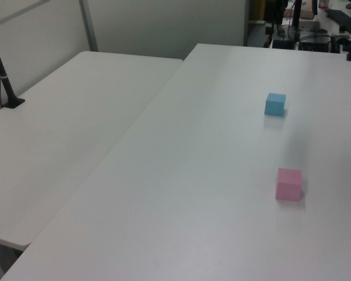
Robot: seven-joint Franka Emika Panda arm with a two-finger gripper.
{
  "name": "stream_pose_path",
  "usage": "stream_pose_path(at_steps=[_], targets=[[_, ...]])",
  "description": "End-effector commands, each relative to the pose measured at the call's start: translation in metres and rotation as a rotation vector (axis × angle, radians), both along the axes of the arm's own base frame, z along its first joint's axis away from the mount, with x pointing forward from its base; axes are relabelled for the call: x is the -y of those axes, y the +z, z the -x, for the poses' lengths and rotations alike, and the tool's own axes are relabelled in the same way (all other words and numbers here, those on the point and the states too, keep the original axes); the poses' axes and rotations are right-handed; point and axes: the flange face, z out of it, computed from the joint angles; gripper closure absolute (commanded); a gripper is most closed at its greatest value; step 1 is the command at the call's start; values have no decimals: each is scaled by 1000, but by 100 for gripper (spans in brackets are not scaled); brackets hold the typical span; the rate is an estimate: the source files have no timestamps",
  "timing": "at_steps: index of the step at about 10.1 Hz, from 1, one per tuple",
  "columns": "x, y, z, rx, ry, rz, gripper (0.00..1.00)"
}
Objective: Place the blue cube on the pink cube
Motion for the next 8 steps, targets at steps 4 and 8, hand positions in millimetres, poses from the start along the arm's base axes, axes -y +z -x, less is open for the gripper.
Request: stream_pose_path(at_steps=[4, 8], targets=[[1, -2, 8, -26, -4, -21, 0], [3, -2, 8, -26, -1, -19, 0]])
